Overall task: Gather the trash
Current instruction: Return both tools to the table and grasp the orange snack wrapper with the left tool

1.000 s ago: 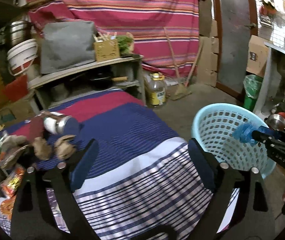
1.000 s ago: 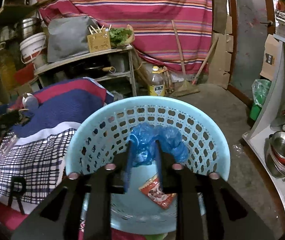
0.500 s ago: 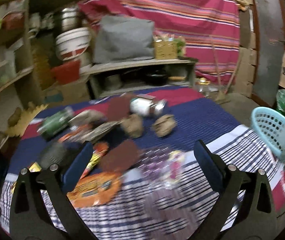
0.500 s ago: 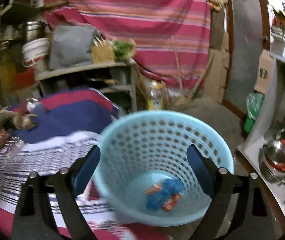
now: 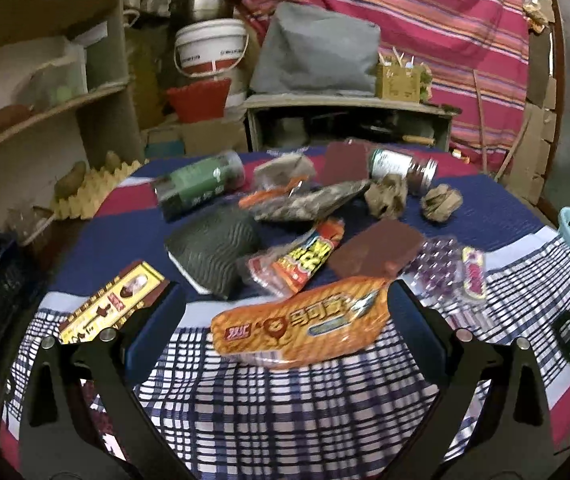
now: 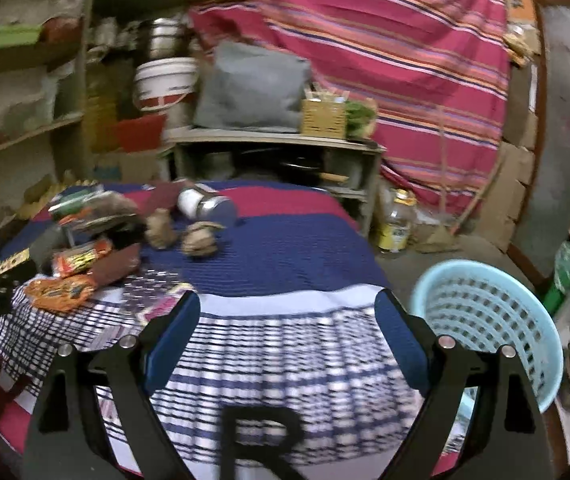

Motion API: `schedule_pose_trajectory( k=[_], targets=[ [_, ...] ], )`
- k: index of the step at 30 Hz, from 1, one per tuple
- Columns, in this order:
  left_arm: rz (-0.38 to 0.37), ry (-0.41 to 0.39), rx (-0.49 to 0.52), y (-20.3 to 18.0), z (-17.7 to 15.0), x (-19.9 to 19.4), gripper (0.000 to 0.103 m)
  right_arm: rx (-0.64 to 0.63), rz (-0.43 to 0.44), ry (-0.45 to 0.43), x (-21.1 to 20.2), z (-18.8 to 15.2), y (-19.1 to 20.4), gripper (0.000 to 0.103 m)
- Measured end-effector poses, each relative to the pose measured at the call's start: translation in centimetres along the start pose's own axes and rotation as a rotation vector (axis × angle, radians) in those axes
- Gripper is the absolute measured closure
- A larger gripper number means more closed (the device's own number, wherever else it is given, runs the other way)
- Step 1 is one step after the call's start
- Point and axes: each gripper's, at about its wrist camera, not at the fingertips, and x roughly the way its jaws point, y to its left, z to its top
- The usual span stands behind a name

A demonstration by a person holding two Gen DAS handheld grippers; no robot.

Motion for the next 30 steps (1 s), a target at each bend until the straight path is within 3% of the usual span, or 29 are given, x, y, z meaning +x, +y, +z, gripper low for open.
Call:
schedule_pose_trajectory(
  k=[7, 10, 12, 13, 14, 16, 17, 22, 25, 30],
  targets=[
    [-0.049, 0.079, 0.025, -0.5, -0.8, 2.2, 0.006, 0.056, 0.028, 0.006, 1.9, 1.5, 2.7, 0.016],
    [-0.054, 0.153, 0.066, -1.2, -1.0, 3.8, 0.006, 0.075, 0.034, 0.017, 3.1, 1.4, 3.0, 0.016],
    [-0.064, 0.196, 0.067, -1.2, -1.0, 4.7, 0.019, 0.069, 0.032, 0.025, 3.5, 1.1, 3.2, 0.016],
    [-0.092, 0.220, 0.055, -1.0, -1.1, 5.2, 0.036, 0.060, 0.030, 0.031, 3.7, 0.9, 3.3, 0.016],
    [-0.118, 0.243, 0.042, -0.8, -1.2, 5.6, 0.047, 0.048, 0.027, 0.039, 3.9, 0.7, 3.5, 0.016],
    [-0.148, 0.249, 0.024, -0.4, -1.1, 5.8, 0.057, 0.039, 0.024, 0.051, 4.3, 0.3, 3.6, 0.016],
    [-0.152, 0.242, 0.025, -0.4, -1.1, 5.7, 0.071, 0.041, 0.025, 0.054, 4.3, 0.2, 3.5, 0.016],
    [-0.142, 0.219, 0.072, -0.8, -1.1, 4.9, 0.099, 0.053, 0.034, 0.057, 4.3, 0.3, 3.5, 0.016],
    [-0.124, 0.182, 0.091, -0.5, -0.7, 3.6, 0.101, 0.044, 0.045, 0.052, 4.3, 0.6, 4.0, 0.016],
    [-0.104, 0.108, 0.027, 1.8, 1.8, 1.2, 0.101, 0.033, 0.073, 0.043, 4.4, 1.2, 5.1, 0.016]
  ],
)
